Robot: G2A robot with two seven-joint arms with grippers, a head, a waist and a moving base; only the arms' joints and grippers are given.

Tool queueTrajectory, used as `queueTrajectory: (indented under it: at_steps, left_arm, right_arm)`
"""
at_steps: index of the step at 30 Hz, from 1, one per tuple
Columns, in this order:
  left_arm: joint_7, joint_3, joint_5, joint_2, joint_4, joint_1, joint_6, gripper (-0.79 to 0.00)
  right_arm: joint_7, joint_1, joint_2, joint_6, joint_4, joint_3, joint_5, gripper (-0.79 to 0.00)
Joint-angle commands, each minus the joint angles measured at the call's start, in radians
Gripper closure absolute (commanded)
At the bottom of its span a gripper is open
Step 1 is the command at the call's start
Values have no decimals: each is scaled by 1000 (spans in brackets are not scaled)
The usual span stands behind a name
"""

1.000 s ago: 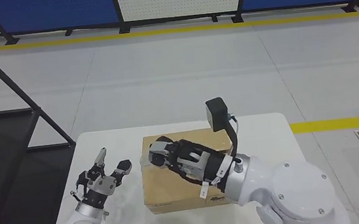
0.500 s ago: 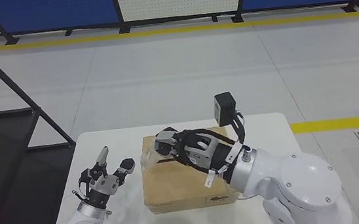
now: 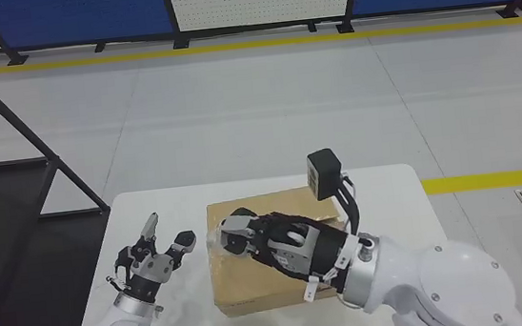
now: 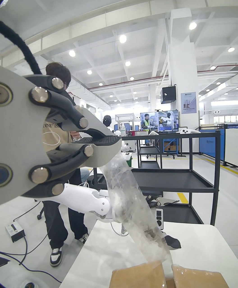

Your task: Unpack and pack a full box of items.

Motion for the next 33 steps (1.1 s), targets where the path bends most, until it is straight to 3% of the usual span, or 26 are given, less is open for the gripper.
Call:
queueTrajectory:
  at_steps: [1,14,28,33]
  left_arm:
    - [0,-2,-2,0,3,1,1,-683]
    - [-13,-9,-9,1,27,3,11,-693]
    - [-58,-39,-20,7,63,19,24,-696]
    - [-46,-22,-11,5,68,6,21,-702]
  right_arm:
    - [8,-6,3,0,-16,-1,-2,0]
    - [30,1,20,35,-36,-94,-56,0]
    - [30,1,20,35,-36,-94,-56,0]
    - [35,-15,21,-18,-13,-152,-61,0]
